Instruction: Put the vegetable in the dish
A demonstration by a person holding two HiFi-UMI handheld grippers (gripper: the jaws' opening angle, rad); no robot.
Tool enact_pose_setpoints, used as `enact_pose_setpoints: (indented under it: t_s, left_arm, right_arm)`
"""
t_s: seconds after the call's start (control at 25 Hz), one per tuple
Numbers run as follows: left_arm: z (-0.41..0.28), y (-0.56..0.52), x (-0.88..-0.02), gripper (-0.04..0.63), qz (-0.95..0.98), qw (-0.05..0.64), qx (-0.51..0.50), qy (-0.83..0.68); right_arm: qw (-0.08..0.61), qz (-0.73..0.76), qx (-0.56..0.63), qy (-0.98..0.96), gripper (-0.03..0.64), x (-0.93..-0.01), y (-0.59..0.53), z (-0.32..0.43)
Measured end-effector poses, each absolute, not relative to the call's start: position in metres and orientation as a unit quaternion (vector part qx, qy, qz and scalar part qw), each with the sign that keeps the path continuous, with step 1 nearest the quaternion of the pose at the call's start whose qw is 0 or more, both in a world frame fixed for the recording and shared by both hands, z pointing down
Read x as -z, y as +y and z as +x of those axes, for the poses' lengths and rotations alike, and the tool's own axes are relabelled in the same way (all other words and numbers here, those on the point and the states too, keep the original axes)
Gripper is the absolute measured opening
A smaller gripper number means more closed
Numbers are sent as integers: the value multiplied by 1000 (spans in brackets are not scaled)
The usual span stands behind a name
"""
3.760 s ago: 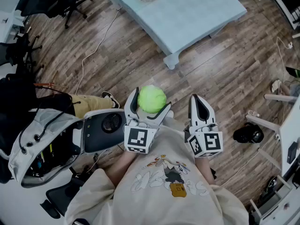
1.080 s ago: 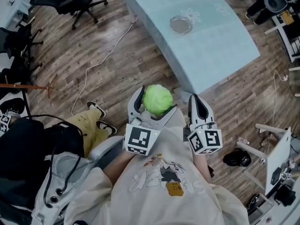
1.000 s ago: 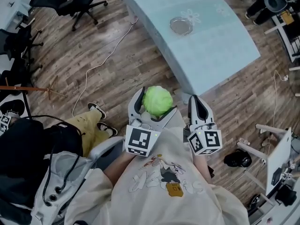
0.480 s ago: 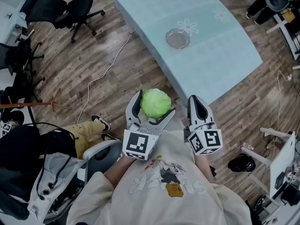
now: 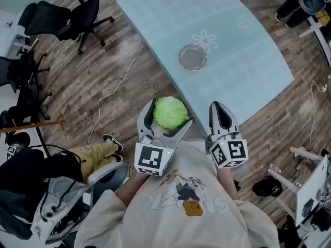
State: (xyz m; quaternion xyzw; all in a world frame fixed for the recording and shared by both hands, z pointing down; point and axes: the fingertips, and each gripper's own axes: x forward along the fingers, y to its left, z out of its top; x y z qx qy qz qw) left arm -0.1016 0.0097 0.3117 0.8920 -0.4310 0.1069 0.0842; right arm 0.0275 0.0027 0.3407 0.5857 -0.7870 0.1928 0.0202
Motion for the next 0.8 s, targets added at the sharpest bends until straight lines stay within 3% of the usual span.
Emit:
enact_pose_setpoints:
  t_s: [0.8]
  left_arm:
    - [-60, -66, -333, 509, 892, 101, -136, -418]
  right_arm:
    - [12, 591, -218, -777, 25, -364, -64, 66]
